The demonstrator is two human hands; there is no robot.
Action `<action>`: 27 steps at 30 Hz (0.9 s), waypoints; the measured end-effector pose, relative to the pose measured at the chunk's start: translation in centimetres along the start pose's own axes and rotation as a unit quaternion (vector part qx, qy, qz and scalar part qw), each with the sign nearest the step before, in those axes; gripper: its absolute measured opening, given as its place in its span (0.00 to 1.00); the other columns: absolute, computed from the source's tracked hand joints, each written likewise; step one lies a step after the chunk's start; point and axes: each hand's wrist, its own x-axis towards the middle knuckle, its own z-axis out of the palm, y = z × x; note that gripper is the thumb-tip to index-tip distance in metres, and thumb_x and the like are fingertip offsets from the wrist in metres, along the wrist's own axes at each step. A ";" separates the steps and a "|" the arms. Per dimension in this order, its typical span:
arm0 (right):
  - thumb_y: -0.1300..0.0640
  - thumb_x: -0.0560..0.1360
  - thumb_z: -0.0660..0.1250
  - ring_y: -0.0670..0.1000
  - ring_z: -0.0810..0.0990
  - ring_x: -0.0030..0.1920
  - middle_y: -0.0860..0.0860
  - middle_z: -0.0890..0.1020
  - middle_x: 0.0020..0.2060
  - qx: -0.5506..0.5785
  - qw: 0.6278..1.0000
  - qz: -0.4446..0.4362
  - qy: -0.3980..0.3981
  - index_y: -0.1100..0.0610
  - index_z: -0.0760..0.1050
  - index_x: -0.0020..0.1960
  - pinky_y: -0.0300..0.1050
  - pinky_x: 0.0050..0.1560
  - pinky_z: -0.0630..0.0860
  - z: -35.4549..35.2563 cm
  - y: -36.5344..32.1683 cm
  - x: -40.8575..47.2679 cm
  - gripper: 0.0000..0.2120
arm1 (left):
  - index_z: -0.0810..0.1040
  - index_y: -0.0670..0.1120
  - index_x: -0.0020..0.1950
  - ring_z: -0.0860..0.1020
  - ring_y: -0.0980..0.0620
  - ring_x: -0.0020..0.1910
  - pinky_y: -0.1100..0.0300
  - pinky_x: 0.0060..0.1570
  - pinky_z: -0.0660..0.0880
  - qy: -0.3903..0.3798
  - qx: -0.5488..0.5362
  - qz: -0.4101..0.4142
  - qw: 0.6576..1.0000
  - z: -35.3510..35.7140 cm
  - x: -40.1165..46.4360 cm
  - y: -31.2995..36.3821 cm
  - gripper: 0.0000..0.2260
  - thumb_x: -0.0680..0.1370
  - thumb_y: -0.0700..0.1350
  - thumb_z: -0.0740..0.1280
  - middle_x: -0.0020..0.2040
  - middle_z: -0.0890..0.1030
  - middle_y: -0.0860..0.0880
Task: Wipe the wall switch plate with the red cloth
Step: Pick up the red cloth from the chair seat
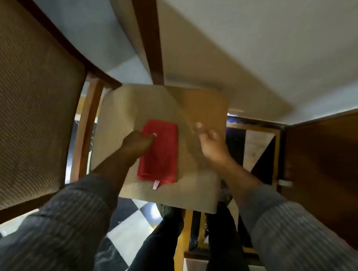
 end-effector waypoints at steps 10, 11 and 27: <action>0.56 0.80 0.63 0.53 0.79 0.42 0.51 0.79 0.39 -0.037 0.993 0.083 -0.080 0.54 0.76 0.46 0.54 0.50 0.79 7.6 4.6 4.0 0.05 | 0.77 0.40 0.65 0.81 0.38 0.61 0.47 0.62 0.79 0.125 -0.018 -0.064 0.990 4.5 4.5 -3.6 0.25 0.73 0.52 0.77 0.62 0.82 0.40; 0.57 0.79 0.65 0.53 0.80 0.44 0.52 0.81 0.41 -0.037 0.993 0.083 -0.081 0.55 0.76 0.48 0.54 0.52 0.80 7.8 4.8 4.1 0.03 | 0.78 0.41 0.65 0.81 0.38 0.62 0.46 0.62 0.79 0.130 0.003 -0.070 0.989 4.8 4.6 -3.7 0.26 0.73 0.54 0.77 0.63 0.82 0.40; 0.66 0.80 0.59 0.56 0.82 0.46 0.55 0.82 0.46 -0.010 0.995 0.031 -0.094 0.56 0.75 0.52 0.47 0.43 0.81 1.0 2.1 0.1 0.09 | 0.81 0.41 0.56 0.86 0.52 0.38 0.61 0.33 0.81 -0.127 -0.317 -0.036 0.939 3.3 -1.7 -0.8 0.08 0.78 0.34 0.71 0.43 0.87 0.46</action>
